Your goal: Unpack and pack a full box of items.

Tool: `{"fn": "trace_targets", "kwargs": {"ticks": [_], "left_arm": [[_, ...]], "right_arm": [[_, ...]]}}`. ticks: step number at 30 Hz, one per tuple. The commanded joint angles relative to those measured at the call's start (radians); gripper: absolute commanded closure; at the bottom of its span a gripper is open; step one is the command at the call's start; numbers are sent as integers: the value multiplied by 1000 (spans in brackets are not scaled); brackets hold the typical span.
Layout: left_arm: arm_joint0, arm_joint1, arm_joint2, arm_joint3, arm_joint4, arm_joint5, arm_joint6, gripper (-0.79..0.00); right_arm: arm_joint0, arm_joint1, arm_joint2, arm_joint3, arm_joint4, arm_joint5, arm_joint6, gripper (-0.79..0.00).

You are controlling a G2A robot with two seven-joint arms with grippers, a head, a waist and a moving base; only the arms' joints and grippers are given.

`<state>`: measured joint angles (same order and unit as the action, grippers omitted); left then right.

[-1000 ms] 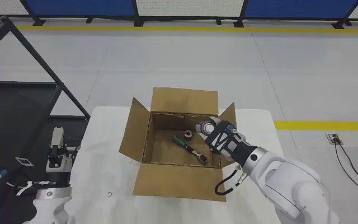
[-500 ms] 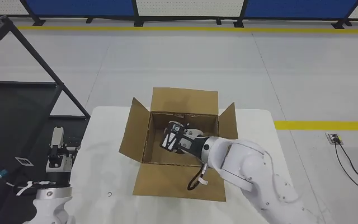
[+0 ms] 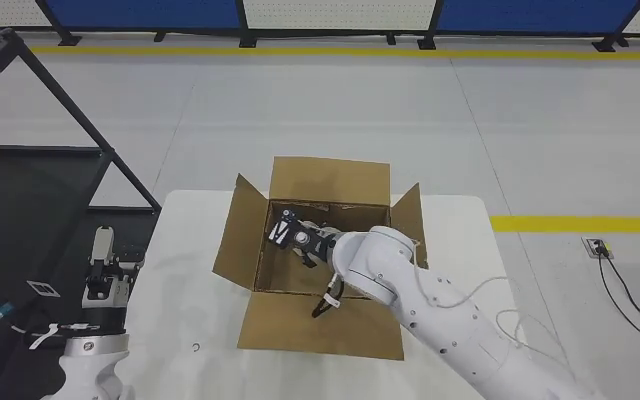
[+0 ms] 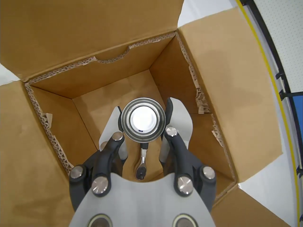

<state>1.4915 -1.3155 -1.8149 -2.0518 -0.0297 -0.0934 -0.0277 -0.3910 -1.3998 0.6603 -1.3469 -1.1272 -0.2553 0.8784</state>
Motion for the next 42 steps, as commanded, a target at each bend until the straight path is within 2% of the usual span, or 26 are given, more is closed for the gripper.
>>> {"fn": "trace_targets", "kwargs": {"ticks": [1,5,16,21,31,40,41,42], "left_arm": [[0,0,0,0,0,0,0,-785],[0,0,0,0,0,0,0,-785],[0,0,0,0,0,0,0,-785],[0,0,0,0,0,0,0,-785],[0,0,0,0,0,0,0,-785],[0,0,0,0,0,0,0,-785],[0,0,0,0,0,0,0,-785],[0,0,0,0,0,0,0,-785]], "right_arm": [[10,-13,-12,50,24,2,-4,0],[27,-32,-31,108,59,-24,-4,0],[27,-32,-31,108,59,-24,-4,0],[7,-39,-34,115,44,-26,-40,0],[87,-105,-65,347,173,-89,-78,0],[143,-170,-112,519,217,-128,-116,0],[148,-176,-115,533,219,-132,-120,-62],[153,-182,-119,546,220,-138,-122,-169]]}}
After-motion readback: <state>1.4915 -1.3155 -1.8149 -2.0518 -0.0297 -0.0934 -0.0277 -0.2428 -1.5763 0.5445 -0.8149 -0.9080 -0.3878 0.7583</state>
